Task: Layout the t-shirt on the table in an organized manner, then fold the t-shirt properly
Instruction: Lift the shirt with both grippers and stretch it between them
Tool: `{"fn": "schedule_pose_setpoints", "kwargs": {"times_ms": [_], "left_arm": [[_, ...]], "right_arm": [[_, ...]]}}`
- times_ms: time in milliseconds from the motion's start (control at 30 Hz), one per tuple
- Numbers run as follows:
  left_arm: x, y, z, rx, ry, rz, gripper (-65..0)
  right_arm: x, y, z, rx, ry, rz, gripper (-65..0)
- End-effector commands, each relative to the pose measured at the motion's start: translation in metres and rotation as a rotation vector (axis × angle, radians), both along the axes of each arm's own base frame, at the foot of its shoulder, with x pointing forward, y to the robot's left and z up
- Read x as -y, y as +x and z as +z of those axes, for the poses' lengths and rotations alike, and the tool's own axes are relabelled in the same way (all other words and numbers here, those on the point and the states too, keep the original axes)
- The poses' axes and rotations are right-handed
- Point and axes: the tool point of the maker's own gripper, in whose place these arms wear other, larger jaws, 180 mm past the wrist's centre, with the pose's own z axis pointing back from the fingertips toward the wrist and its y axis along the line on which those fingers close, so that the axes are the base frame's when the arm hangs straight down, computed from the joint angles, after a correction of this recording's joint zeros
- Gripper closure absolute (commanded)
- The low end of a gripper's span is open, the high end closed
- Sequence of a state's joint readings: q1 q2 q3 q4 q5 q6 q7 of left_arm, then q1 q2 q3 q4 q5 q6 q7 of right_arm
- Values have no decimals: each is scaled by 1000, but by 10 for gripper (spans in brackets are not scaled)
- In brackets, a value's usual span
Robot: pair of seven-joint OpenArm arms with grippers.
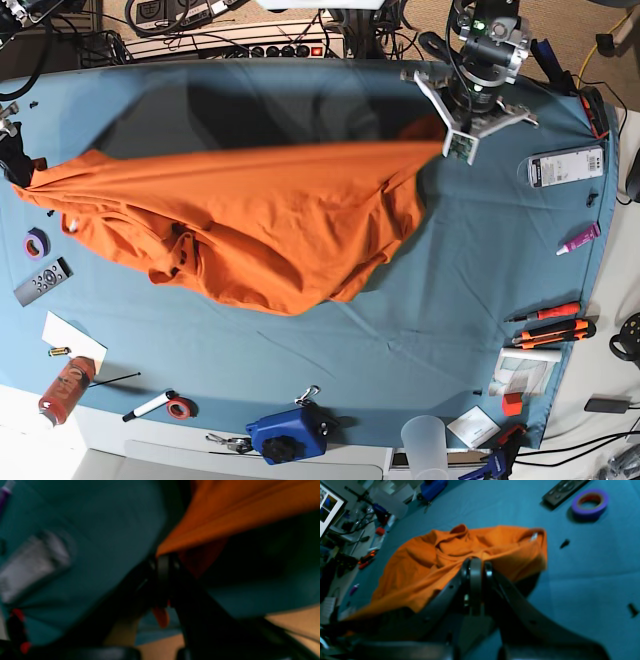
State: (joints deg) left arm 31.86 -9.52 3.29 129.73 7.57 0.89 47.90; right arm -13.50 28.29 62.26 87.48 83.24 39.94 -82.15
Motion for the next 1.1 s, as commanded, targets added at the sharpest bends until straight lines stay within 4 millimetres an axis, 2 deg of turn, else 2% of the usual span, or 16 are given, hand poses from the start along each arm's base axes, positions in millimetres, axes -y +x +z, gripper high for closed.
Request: {"fn": "schedule_pose_setpoints", "kwargs": {"times_ms": [0, 33, 133, 333, 433, 500, 667, 800, 900, 1067], "left_arm": [[-9, 7, 23, 77, 26, 29, 0], [-12, 10, 35, 114, 28, 41, 0], [-19, 12, 37, 124, 37, 64, 0], [-26, 16, 42, 154, 62, 77, 0], [-40, 22, 51, 203, 130, 128, 0], [-51, 27, 60, 242, 171, 174, 0], [-61, 41, 79, 331, 209, 192, 0], [-92, 47, 93, 376, 249, 276, 0], [-117, 55, 107, 422, 217, 332, 0], [-141, 70, 137, 505, 147, 314, 0]], "right_arm": [[5, 7, 30, 85, -47, 2, 0], [4, 7, 34, 92, -60, 7, 0], [-4, 10, 46, 114, -108, 32, 0], [-25, 23, 85, 216, -225, 85, 0], [-33, 31, 106, 287, -267, 97, 0], [-35, 36, 119, 331, -282, 97, 0], [-34, 45, 142, 407, -300, 92, 0], [-38, 52, 155, 441, -320, 113, 0], [-46, 61, 165, 473, -322, 140, 0], [-63, 78, 181, 545, -310, 189, 0]]}}
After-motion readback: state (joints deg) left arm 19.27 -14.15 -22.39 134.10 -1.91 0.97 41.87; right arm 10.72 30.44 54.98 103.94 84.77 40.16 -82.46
